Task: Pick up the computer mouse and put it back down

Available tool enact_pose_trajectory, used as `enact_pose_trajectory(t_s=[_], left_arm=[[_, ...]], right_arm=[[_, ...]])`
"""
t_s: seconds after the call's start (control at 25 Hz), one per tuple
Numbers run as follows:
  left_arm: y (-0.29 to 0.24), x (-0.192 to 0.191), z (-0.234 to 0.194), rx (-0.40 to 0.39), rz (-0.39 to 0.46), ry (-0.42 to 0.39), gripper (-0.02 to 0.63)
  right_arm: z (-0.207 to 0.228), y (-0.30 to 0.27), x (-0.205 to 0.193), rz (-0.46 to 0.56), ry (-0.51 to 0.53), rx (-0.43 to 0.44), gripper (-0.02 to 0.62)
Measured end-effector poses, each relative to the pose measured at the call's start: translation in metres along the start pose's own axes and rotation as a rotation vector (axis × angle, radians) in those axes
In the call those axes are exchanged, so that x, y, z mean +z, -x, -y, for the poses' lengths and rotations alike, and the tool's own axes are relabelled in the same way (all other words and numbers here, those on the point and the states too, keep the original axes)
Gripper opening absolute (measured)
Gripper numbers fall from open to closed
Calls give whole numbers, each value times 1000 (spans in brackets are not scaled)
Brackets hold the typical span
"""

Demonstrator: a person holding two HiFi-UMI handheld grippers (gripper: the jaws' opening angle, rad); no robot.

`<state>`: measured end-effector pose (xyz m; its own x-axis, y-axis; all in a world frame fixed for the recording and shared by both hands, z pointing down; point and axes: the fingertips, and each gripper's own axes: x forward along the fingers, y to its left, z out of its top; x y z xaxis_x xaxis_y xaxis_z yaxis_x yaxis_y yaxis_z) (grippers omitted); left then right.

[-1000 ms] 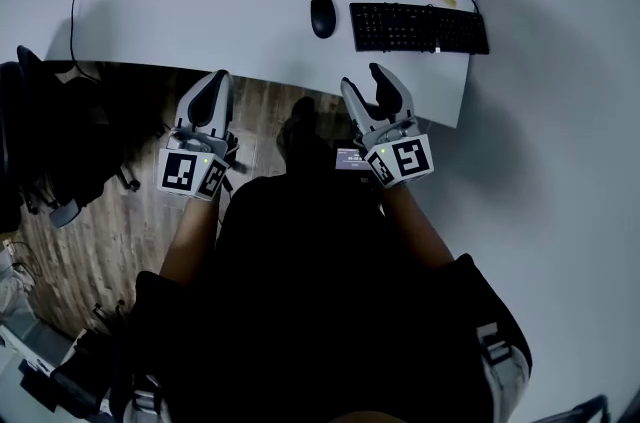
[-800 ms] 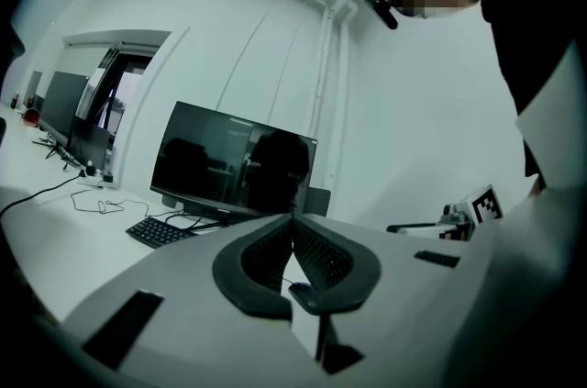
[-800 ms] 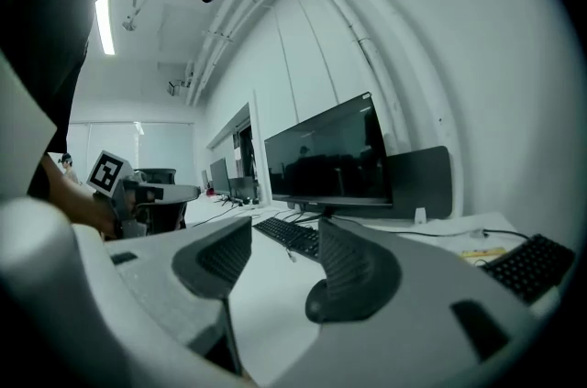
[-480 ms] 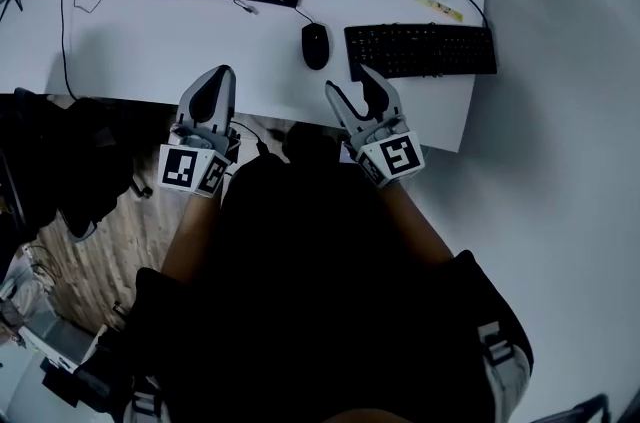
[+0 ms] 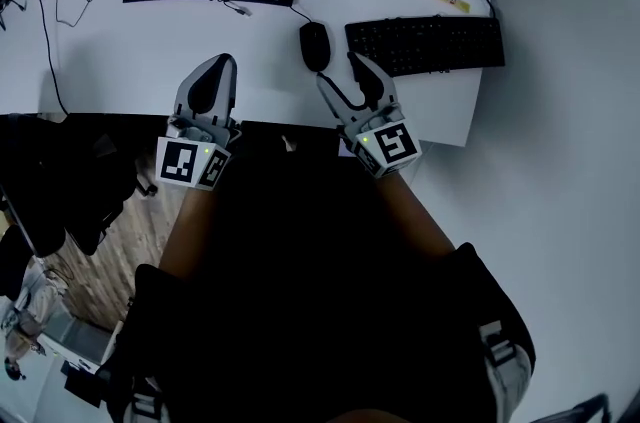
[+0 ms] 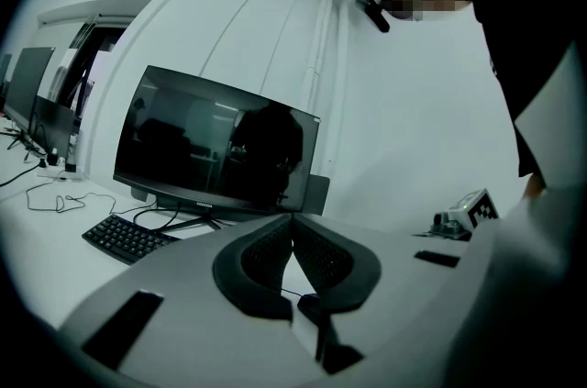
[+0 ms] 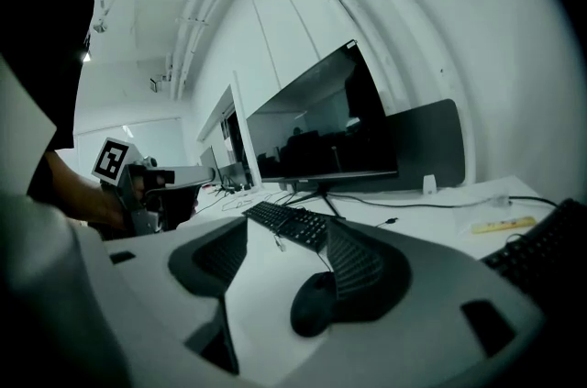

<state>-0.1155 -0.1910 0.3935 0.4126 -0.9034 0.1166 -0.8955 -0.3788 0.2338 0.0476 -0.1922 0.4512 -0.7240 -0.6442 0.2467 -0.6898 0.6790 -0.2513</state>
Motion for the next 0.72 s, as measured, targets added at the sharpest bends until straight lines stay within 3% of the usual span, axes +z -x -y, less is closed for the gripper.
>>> enact_pose_trajectory(t_s=[0.12, 0.48, 0.72], left_arm=[[-10, -8, -14, -28, -16, 30, -3], [-44, -32, -49, -168, -89, 41, -3], [-56, -58, -56, -243, -143, 42, -3]], right_arm=[[4, -13, -9, -50, -14, -40, 288], [31, -56, -35, -157, -79, -204, 293], [30, -79, -66, -230, -86, -209, 328]])
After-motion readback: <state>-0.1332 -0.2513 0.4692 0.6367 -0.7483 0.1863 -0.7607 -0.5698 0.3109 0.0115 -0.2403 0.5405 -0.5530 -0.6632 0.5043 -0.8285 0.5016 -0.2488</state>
